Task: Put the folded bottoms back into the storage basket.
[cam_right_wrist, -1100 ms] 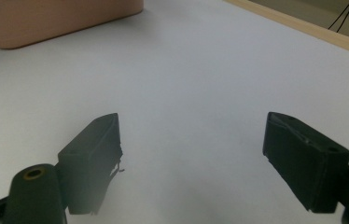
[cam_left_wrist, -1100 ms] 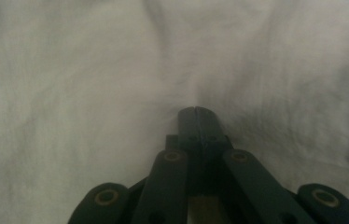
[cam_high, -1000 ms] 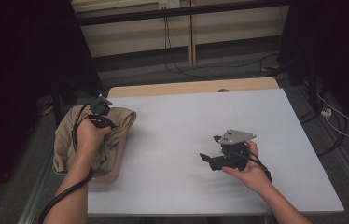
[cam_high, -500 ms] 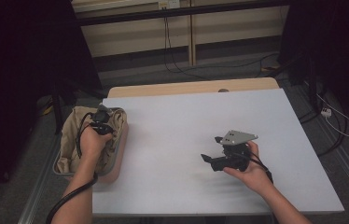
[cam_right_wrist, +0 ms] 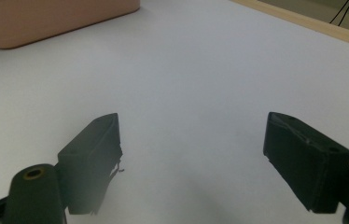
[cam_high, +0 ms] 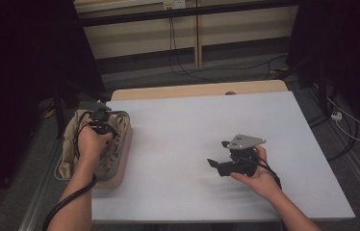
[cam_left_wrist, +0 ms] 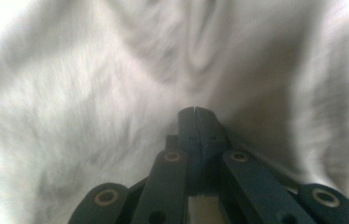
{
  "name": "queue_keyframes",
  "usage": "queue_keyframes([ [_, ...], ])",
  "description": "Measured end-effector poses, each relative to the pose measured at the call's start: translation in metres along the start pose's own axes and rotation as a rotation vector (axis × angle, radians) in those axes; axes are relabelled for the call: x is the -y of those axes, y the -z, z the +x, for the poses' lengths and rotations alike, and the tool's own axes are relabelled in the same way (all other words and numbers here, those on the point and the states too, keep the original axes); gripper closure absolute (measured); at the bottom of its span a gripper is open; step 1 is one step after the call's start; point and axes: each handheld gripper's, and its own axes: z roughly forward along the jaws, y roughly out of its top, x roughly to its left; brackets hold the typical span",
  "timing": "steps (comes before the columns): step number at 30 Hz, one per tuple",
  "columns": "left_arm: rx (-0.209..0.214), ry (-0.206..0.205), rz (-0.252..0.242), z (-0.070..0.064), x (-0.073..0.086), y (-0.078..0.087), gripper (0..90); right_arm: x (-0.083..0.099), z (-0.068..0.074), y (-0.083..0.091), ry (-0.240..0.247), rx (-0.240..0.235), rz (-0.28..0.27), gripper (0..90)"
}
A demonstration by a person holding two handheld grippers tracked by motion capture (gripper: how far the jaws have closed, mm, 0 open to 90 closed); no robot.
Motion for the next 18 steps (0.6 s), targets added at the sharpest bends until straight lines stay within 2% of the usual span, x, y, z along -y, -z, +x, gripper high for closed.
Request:
queue_keyframes([
  [3,-0.005,-0.019,-0.013,-0.004,-0.007,0.007,90.0,0.000,-0.001,0.000,-0.002,0.000,0.000,18.6],
  [5,-0.003,-0.025,-0.015,-0.006,-0.012,0.005,90.0,0.000,-0.001,0.001,-0.005,0.001,-0.001,18.6],
  [8,0.014,-0.014,-0.014,-0.007,-0.015,-0.008,90.0,0.000,-0.002,0.002,-0.006,0.004,-0.008,18.6],
  [11,-0.002,-0.018,0.011,-0.010,-0.016,-0.026,90.0,0.000,-0.003,0.003,-0.011,0.012,-0.011,18.3],
  [13,-0.013,-0.007,0.009,-0.011,-0.017,-0.032,90.0,0.000,-0.003,0.003,-0.006,0.014,-0.007,18.3],
  [16,-0.006,0.003,0.016,-0.007,-0.019,-0.037,90.0,0.001,-0.005,0.002,-0.010,0.015,-0.003,18.3],
  [18,-0.023,0.005,0.018,-0.005,-0.019,-0.042,90.0,0.002,-0.006,0.001,-0.013,0.014,0.001,18.3],
])
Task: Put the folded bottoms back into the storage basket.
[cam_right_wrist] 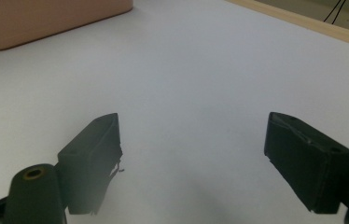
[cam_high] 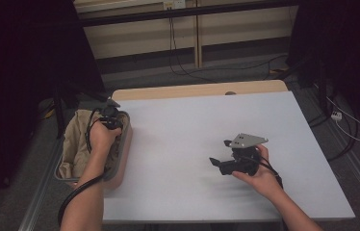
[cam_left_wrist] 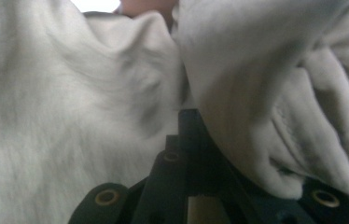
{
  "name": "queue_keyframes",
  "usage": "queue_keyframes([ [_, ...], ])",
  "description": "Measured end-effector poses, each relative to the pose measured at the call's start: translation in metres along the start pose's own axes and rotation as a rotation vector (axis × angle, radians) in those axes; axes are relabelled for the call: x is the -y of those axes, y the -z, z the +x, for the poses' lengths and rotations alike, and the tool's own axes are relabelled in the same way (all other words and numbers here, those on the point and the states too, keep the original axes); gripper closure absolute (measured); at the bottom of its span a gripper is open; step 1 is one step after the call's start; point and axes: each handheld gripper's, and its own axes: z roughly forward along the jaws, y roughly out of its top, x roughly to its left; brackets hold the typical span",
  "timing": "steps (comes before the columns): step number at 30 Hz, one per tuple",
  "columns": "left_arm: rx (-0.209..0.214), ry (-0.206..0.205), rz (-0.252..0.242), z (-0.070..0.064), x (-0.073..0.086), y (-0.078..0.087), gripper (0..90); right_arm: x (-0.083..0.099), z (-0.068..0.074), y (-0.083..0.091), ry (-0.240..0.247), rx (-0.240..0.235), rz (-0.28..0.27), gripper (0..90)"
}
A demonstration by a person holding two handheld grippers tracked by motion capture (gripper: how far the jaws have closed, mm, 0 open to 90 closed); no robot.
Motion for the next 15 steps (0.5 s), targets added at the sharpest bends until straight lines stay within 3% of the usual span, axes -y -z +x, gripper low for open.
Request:
queue_keyframes([
  [2,-0.011,-0.003,0.021,0.001,0.002,-0.007,90.0,0.001,0.000,-0.001,-0.001,-0.003,0.005,18.3],
  [5,-0.001,0.006,0.016,0.002,0.005,-0.008,90.0,0.001,0.001,-0.001,0.003,-0.001,0.007,18.3],
  [15,0.006,-0.009,0.004,0.010,0.006,0.016,90.0,0.002,0.002,-0.001,0.007,-0.002,0.008,18.2],
])
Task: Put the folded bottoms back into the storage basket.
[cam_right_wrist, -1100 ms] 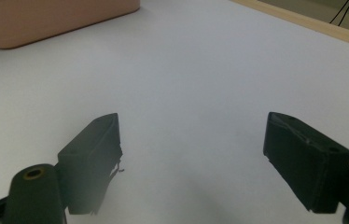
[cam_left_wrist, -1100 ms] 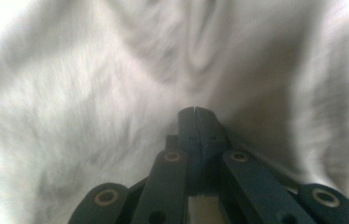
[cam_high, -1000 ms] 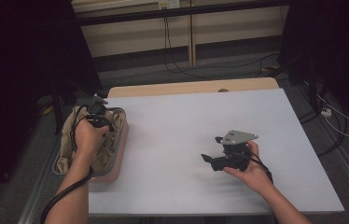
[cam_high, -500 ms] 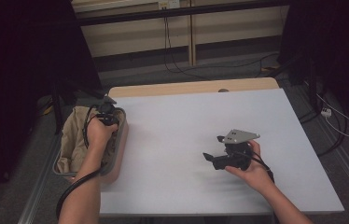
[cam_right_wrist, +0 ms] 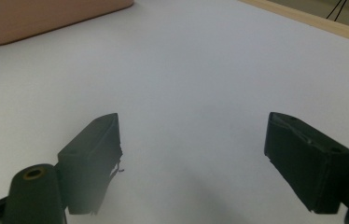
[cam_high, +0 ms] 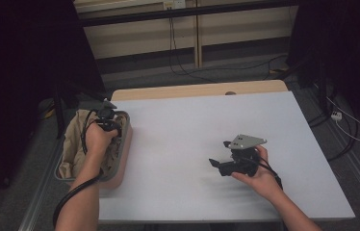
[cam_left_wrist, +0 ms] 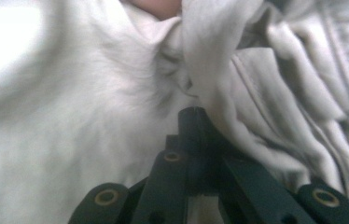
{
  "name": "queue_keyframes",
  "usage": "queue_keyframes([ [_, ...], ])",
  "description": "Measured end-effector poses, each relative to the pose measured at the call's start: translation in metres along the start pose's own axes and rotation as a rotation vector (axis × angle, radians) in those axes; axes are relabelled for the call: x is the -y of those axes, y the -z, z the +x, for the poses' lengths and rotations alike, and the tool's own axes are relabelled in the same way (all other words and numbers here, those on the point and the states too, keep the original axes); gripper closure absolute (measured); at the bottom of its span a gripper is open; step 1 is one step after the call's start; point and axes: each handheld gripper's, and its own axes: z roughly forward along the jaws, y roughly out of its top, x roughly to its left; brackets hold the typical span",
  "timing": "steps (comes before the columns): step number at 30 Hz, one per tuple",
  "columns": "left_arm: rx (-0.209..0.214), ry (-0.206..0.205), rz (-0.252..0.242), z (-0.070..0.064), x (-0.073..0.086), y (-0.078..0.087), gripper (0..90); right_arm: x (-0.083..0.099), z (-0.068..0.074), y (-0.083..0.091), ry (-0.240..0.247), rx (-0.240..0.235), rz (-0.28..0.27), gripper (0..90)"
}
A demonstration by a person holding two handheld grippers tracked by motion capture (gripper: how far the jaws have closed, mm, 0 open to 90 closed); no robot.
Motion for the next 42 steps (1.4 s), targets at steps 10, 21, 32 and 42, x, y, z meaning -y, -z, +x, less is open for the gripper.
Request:
queue_keyframes([
  [10,-0.028,0.009,-0.026,0.018,0.001,0.031,90.0,-0.001,0.000,0.002,-0.004,0.002,-0.010,18.2],
  [21,-0.059,0.022,-0.029,0.034,0.006,0.042,90.0,-0.002,-0.001,0.001,-0.016,0.000,-0.014,18.3],
  [32,-0.082,0.029,-0.043,0.044,0.007,0.046,90.0,-0.002,-0.001,0.000,-0.019,-0.006,-0.013,18.3],
  [42,-0.100,0.052,-0.039,0.058,0.015,0.031,90.0,-0.001,-0.001,-0.001,-0.022,-0.010,-0.010,18.3],
])
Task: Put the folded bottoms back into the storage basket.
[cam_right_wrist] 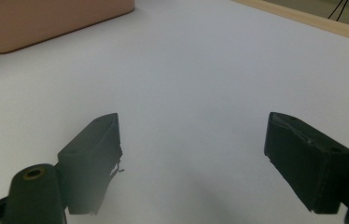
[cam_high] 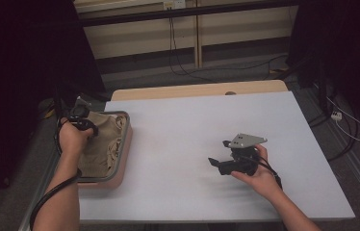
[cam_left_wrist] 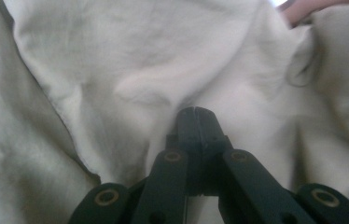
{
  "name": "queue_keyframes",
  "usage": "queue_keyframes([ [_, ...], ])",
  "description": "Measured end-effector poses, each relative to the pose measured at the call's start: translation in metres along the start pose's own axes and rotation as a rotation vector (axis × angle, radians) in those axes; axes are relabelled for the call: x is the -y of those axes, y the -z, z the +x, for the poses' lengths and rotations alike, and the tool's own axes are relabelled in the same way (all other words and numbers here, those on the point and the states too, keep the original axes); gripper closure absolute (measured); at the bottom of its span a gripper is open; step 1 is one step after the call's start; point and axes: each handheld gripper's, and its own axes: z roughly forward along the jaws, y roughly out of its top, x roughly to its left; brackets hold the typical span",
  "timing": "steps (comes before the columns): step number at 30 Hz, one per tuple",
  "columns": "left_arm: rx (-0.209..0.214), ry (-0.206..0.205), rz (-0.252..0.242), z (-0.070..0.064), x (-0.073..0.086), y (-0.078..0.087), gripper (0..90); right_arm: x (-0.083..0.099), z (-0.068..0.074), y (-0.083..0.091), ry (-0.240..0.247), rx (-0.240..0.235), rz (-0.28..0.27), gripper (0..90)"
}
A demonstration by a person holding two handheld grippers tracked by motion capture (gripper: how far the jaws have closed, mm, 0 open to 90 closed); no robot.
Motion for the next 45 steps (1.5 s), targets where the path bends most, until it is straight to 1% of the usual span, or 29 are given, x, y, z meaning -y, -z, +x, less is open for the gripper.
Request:
queue_keyframes([
  [2,-0.006,0.000,0.007,0.002,0.003,-0.007,90.0,0.000,0.000,-0.001,0.000,0.003,0.002,17.9],
  [5,-0.009,0.015,0.005,0.004,0.005,-0.015,90.0,0.001,0.000,-0.002,-0.006,0.008,0.001,17.5],
  [6,-0.013,0.014,0.004,0.004,0.006,-0.018,90.0,0.000,0.000,-0.003,-0.007,0.009,-0.001,17.5],
  [7,-0.012,-0.001,0.015,0.006,0.006,-0.019,90.0,0.000,0.000,-0.004,-0.006,0.008,0.000,17.5],
  [9,-0.021,0.007,0.011,0.005,0.007,-0.024,90.0,0.001,0.001,-0.005,-0.008,0.011,0.003,17.5],
  [11,-0.028,0.012,0.023,0.005,0.008,-0.029,90.0,0.001,0.000,-0.006,-0.006,0.010,0.005,17.5],
  [12,-0.028,0.003,0.037,0.006,0.009,-0.031,90.0,0.001,0.000,-0.006,-0.005,0.012,0.007,17.5],
  [13,-0.024,0.017,0.035,0.006,0.010,-0.034,90.0,0.001,0.000,-0.006,-0.004,0.013,0.006,17.5],
  [15,-0.013,0.020,0.045,0.006,0.012,-0.037,90.0,0.000,0.001,-0.007,-0.007,0.014,0.005,17.5],
  [16,-0.010,0.039,0.037,0.007,0.012,-0.038,90.0,0.000,0.001,-0.007,-0.003,0.013,0.005,17.5],
  [17,-0.006,0.028,0.047,0.008,0.012,-0.037,90.0,0.000,0.002,-0.007,-0.001,0.013,0.005,17.5],
  [19,-0.006,0.038,0.040,0.007,0.012,-0.037,90.0,0.000,0.003,-0.007,0.000,0.012,0.005,17.5],
  [21,-0.012,0.034,0.038,0.006,0.012,-0.038,90.0,0.000,0.002,-0.008,0.003,0.011,0.005,17.5],
  [22,-0.011,0.018,0.051,0.006,0.011,-0.037,90.0,-0.001,0.002,-0.008,0.004,0.011,0.006,17.5],
  [23,-0.007,0.015,0.054,0.006,0.011,-0.036,90.0,-0.001,0.002,-0.008,0.004,0.011,0.007,17.5],
  [24,-0.006,0.025,0.047,0.005,0.011,-0.035,90.0,0.000,0.001,-0.007,0.002,0.011,0.007,17.5],
  [27,0.000,0.030,0.047,0.004,0.012,-0.031,90.0,0.000,0.001,-0.006,0.003,0.011,0.008,17.5],
  [29,0.005,0.026,0.052,0.005,0.011,-0.026,90.0,-0.001,0.001,-0.006,0.002,0.010,0.004,17.5],
  [31,0.002,0.031,0.044,0.004,0.011,-0.020,90.0,-0.001,0.001,-0.005,0.001,0.011,0.003,17.5],
  [33,0.011,0.025,0.045,0.003,0.011,-0.014,90.0,-0.001,0.002,-0.004,0.004,0.011,0.002,17.5],
  [34,0.010,0.012,0.046,0.002,0.011,-0.012,90.0,-0.001,0.002,-0.004,0.004,0.012,0.000,17.5],
  [36,0.014,0.010,0.047,-0.002,0.012,-0.009,90.0,-0.001,0.002,-0.003,0.005,0.009,-0.001,17.5],
  [37,0.020,0.010,0.049,-0.003,0.012,-0.008,90.0,-0.001,0.002,-0.003,0.005,0.010,-0.002,17.5],
  [38,0.031,0.001,0.051,-0.004,0.013,-0.008,90.0,-0.002,0.002,-0.002,0.007,0.010,-0.001,17.5],
  [39,0.038,0.005,0.052,-0.006,0.014,-0.009,90.0,-0.002,0.002,-0.002,0.008,0.010,-0.001,17.5],
  [41,0.042,-0.004,0.067,-0.008,0.018,-0.013,90.0,-0.001,0.002,-0.001,0.009,0.011,-0.001,17.5],
  [42,0.046,0.002,0.075,-0.009,0.021,-0.016,90.0,-0.001,0.002,-0.001,0.007,0.012,-0.001,17.5],
  [45,0.053,-0.009,0.092,-0.008,0.027,-0.024,90.0,-0.001,0.003,0.000,0.007,0.014,0.000,17.5],
])
